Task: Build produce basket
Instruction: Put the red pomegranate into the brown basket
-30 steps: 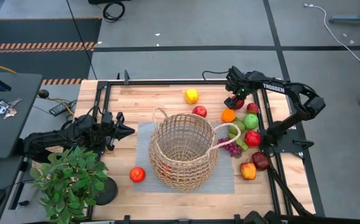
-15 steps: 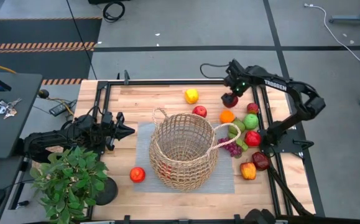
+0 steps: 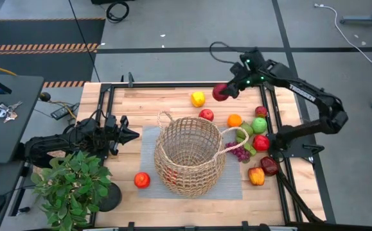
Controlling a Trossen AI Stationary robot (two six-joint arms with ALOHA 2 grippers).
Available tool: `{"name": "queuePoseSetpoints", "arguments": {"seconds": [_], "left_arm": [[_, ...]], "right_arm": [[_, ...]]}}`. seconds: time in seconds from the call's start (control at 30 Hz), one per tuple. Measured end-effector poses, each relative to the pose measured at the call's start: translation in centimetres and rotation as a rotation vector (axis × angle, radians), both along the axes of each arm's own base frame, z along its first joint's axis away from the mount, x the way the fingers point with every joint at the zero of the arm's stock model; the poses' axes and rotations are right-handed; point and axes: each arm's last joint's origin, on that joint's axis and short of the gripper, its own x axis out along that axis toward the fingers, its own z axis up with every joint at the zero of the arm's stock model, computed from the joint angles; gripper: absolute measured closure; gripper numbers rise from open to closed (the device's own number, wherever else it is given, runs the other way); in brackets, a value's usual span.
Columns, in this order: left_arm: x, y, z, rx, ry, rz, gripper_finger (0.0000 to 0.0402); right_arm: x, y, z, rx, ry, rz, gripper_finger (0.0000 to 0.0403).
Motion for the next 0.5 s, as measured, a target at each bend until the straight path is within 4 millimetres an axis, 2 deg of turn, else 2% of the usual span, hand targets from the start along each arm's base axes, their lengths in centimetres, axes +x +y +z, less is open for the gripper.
{"name": "queuePoseSetpoints", "arguments": {"seconds": [0.3,0.5], "left_arm": [[0.0,0.0,0.0,0.0,0.0,0.0,0.0367],[0.0,0.0,0.0,0.0,0.0,0.0,0.0374]], "right_arm": [[1.2,4.2,4.9,-0.09,-0.324,0.141,0.0056],[2.5,7.3,7.2,-0.16,-0.504,0.239,0.0056]]}}
